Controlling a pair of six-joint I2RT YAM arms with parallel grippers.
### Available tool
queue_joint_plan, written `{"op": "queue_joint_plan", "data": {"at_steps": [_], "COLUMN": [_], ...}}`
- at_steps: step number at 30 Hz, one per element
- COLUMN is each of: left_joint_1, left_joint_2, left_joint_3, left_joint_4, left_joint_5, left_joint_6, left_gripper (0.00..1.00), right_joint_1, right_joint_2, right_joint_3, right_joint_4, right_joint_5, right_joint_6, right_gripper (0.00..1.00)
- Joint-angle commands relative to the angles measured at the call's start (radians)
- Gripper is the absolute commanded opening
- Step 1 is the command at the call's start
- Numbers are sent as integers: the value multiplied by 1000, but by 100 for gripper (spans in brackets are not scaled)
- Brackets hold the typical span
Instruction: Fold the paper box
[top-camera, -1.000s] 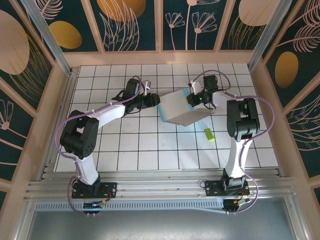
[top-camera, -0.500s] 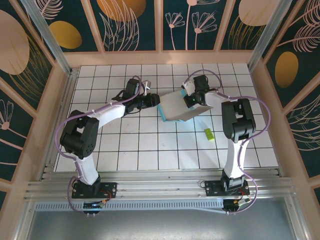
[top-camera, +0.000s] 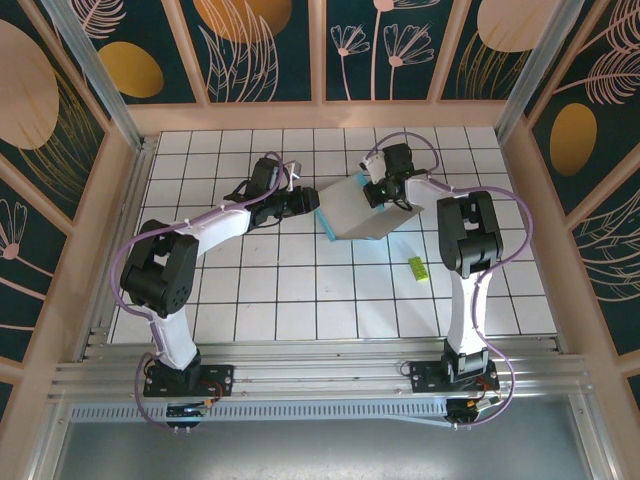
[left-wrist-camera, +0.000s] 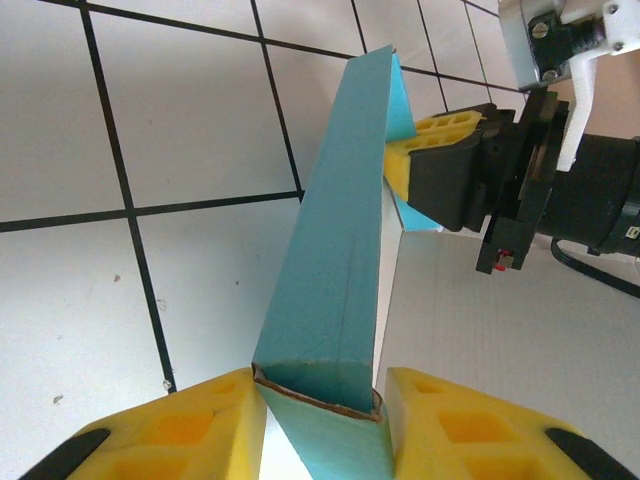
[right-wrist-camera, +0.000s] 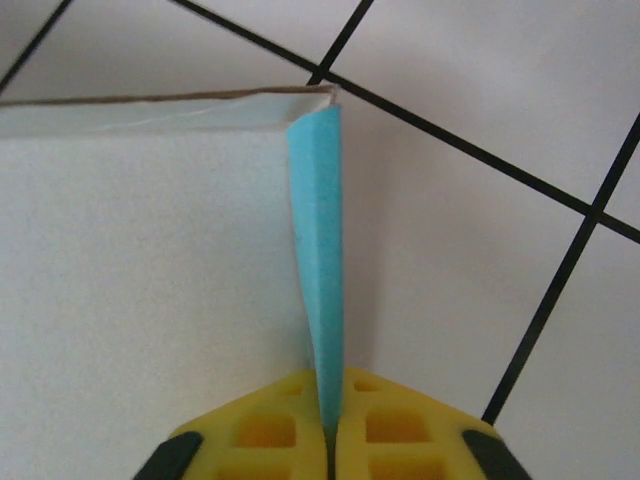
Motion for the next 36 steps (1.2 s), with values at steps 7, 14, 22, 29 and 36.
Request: {"op": "queue_joint_plan", "data": {"at_steps": [7,14,22,29,36], "left_joint_1": [-7,-7,-7,-7,-7], "left_joint_2": [10,8,-3,-89,-256], "left_joint_3": [10,1,-6,-45,-141], "left_joint_4": [5,8,7,34,102], "left_joint_5": [34,31,30,-43,-180], "left_joint_6": [12,12,20,37,93], "left_gripper": [36,35,36,47,57], "right_joint_1": [14,15,19,21,23], "right_joint_2": [34,60,44,-107,-277], "right_joint_3": [27,57,43,-82,-226], "right_joint_4": [-32,-21,9,125,243], "right_joint_5": [22,22,29,24,-23], "right_joint_6": [1,-4,-19,-96,-189], "right_gripper": [28,12,0,0,0]}}
